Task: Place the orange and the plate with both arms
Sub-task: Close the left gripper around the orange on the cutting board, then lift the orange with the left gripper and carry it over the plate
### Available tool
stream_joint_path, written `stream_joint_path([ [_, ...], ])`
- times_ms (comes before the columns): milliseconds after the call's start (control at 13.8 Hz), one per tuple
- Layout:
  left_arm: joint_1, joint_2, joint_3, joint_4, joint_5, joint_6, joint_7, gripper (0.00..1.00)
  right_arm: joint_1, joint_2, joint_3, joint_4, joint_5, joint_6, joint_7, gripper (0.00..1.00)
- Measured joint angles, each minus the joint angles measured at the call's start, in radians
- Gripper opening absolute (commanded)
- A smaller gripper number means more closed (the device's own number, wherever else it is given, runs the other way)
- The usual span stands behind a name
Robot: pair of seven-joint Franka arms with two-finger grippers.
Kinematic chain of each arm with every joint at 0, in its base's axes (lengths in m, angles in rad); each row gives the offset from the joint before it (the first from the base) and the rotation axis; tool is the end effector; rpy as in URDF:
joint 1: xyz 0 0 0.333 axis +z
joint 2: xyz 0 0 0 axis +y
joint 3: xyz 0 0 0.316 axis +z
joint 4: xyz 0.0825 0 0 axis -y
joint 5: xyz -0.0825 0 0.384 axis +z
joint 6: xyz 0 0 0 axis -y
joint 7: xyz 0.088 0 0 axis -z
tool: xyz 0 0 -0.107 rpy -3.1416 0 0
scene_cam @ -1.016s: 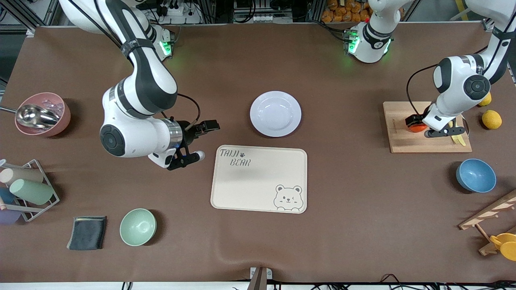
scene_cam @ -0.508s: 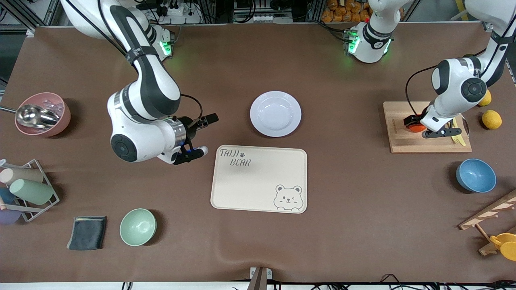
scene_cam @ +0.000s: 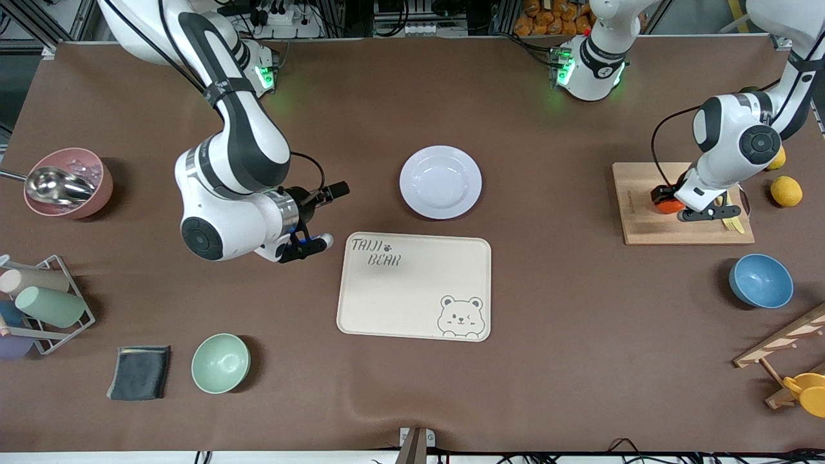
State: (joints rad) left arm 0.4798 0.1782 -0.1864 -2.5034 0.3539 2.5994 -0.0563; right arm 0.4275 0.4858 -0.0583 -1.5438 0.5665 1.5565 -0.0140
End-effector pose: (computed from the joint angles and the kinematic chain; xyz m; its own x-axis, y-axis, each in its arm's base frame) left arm 0.4430 0.1237 0.2092 0.9952 0.0460 -0.0859 0.0347 -0.9910 -0.1289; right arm 0.5722 0.2890 0.3565 0.8295 0.3353 -0.4466 0.1053 -0.8793 -0.4645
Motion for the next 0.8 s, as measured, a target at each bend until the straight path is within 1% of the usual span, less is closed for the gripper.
stream_joint_path([
  [145, 0.001, -0.017, -0.032, 0.035, 0.0, -0.01, 0.0, 0.0, 0.0, 0.0, 0.0, 0.0, 0.0, 0.0, 0.0, 1.0],
  [218, 0.003, -0.033, -0.065, 0.056, -0.006, -0.017, 0.0, 0.0, 0.0, 0.0, 0.0, 0.0, 0.0, 0.0, 0.0, 1.0],
  [290, 0.004, -0.05, -0.111, 0.083, -0.033, -0.041, -0.003, 0.0, 0.0, 0.0, 0.0, 0.0, 0.0, 0.0, 0.0, 1.0],
  [363, 0.005, -0.064, -0.171, 0.123, -0.086, -0.087, -0.008, 0.0, 0.0, 0.0, -0.001, 0.0, 0.0, 0.0, 0.0, 1.0],
  [508, 0.002, -0.071, -0.304, 0.237, -0.185, -0.216, -0.07, 0.0, -0.001, 0.0, -0.001, 0.0, 0.001, 0.001, 0.0, 1.0],
  [580, -0.005, -0.064, -0.355, 0.301, -0.2, -0.272, -0.122, 0.0, -0.001, 0.0, -0.002, 0.0, 0.001, 0.001, 0.0, 1.0],
  [653, -0.016, -0.053, -0.382, 0.359, -0.207, -0.324, -0.163, 0.0, -0.001, 0.0, -0.002, 0.0, 0.001, 0.001, 0.0, 1.0],
  [798, -0.068, -0.021, -0.398, 0.474, -0.219, -0.425, -0.258, 0.0, -0.001, 0.0, -0.002, 0.0, 0.001, 0.001, 0.0, 1.0],
])
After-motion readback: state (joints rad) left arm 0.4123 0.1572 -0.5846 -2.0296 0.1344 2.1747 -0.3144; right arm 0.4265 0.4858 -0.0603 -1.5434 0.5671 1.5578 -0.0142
